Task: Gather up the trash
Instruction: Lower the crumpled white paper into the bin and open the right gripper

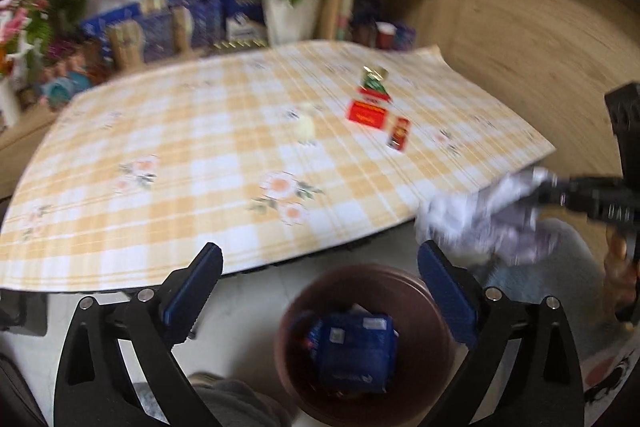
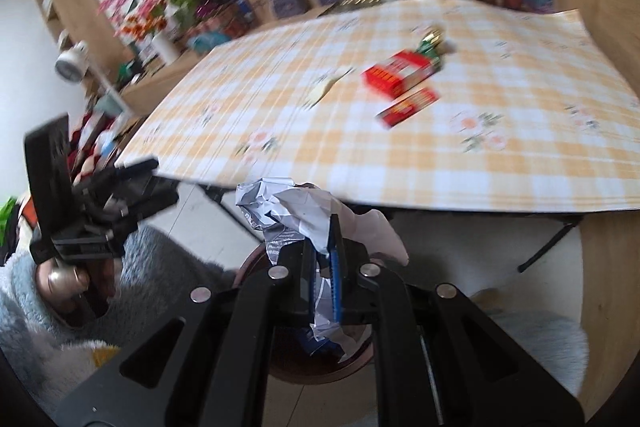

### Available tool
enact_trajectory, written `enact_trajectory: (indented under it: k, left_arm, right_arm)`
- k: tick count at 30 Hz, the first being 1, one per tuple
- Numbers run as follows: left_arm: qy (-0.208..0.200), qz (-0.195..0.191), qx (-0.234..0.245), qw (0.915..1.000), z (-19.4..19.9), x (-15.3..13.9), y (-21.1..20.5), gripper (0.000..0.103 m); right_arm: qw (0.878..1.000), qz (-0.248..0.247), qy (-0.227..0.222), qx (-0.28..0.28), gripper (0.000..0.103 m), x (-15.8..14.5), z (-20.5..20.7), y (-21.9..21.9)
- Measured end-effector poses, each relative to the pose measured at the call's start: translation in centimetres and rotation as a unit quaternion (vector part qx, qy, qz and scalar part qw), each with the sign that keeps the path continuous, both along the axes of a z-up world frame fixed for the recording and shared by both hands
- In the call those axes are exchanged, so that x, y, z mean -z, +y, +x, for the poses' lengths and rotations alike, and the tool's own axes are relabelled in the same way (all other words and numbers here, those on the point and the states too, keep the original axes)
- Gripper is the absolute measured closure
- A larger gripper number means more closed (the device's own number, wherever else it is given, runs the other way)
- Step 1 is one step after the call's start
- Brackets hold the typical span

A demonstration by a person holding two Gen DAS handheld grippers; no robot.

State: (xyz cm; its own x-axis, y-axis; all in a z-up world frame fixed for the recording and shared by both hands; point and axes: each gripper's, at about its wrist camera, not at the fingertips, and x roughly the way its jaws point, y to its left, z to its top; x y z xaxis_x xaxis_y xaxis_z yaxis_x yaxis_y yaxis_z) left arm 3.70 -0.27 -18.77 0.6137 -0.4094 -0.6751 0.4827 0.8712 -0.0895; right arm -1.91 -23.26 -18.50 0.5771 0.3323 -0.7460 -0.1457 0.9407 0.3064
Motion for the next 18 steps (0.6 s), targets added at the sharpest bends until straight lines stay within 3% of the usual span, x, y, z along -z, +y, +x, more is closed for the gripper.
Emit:
enact_trajectory:
  k: [8,11,15,18]
  left_arm:
    - [-0.027,-0.017,-0.064,0.9974,-0.8,0.9,2.5,0.006]
    - [-0.031,-0.026,-0.078,0.9962,-1.1,1.0,3.2,0.006]
    - [-0.039,-0.020,-0.091,0.9949,-1.6,1.1,3.2,0.006]
    - [-0.039,-0.009,-0.090,0.9952,-1.5,1.4,2.8,0.006]
  right_arm:
    - [0.997,-0.025,0.053,-0.060,0.093,5.7,2.5,5.3]
    - [0.997,-0.017,0.053,-0.056,0.093,7.3,3.0,6.0]
    - [0.996,0.032,0.074,-0.032,0.093,10.2,3.0,5.4]
    - [0.995,0.010,0.100,-0.030,0.093,12.4,2.7,5.6]
